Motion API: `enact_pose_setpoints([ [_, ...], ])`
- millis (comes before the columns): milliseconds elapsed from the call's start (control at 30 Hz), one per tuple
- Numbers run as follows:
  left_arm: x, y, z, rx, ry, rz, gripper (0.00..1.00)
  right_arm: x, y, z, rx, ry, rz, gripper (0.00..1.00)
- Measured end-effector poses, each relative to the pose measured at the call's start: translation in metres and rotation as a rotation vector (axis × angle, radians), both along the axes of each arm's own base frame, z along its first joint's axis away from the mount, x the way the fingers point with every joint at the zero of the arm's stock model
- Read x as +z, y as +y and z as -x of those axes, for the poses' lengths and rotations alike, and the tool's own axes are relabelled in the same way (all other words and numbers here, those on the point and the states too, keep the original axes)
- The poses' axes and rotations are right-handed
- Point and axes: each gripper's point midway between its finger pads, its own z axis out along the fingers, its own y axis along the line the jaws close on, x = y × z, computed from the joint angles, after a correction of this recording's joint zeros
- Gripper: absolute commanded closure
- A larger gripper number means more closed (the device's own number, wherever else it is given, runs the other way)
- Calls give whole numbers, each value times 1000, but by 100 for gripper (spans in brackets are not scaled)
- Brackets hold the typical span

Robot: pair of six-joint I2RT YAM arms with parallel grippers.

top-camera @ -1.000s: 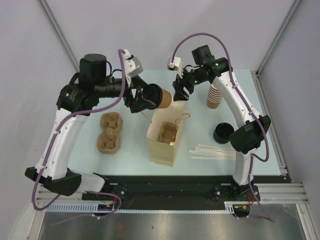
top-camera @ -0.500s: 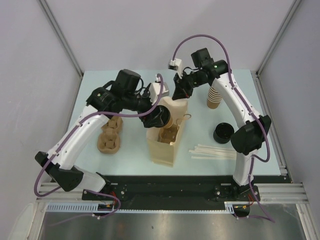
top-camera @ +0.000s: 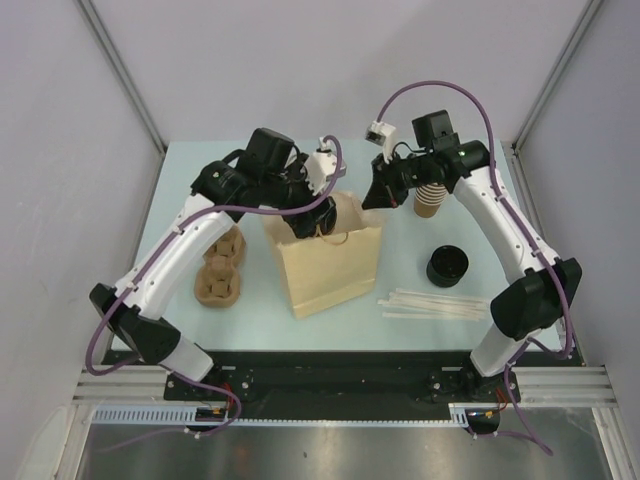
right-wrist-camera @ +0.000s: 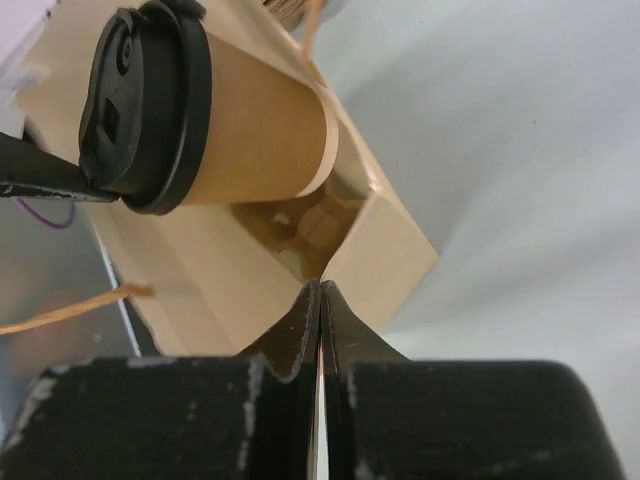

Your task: Pack the takeout coffee

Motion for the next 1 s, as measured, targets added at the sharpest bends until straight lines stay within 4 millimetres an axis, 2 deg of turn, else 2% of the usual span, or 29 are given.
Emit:
enact_pose_setpoints([
  [100, 5, -1, -9, 7, -16, 2, 62, 1, -8, -2, -51, 46, -18, 100],
  [133, 5, -1, -10, 8, -15, 2, 62, 1, -10, -2, -66, 68, -25, 95],
  [200, 3, 0, -9, 6, -6, -4, 62, -2, -14, -2, -83, 102, -34, 81],
  [233, 1, 0, -8, 2, 0, -9, 62, -3, -15, 1, -89, 122, -38, 59],
  [333, -3, 1, -4, -15, 17, -18, 62, -8, -16, 14, -90, 177, -44, 29],
  [433, -12, 1, -1, -33, 37, -29, 62, -3, -16, 19, -79, 166, -56, 19],
  [567, -25, 2, 5, -55, 69, -48, 62, 11, -17, 8, -65, 82, -56, 11],
  [667, -29, 2, 7, -65, 78, -54, 62, 30, -14, -14, -33, -55, -53, 6],
  [800, -29, 2, 7, -69, 78, -51, 62, 40, -6, -38, 30, -201, -30, 5],
  [867, -30, 2, 8, -75, 77, -52, 62, 36, 1, -47, 75, -247, -16, 5],
  [1000, -32, 3, 13, -92, 84, -49, 61, 12, 21, -52, 184, -266, 16, 12],
])
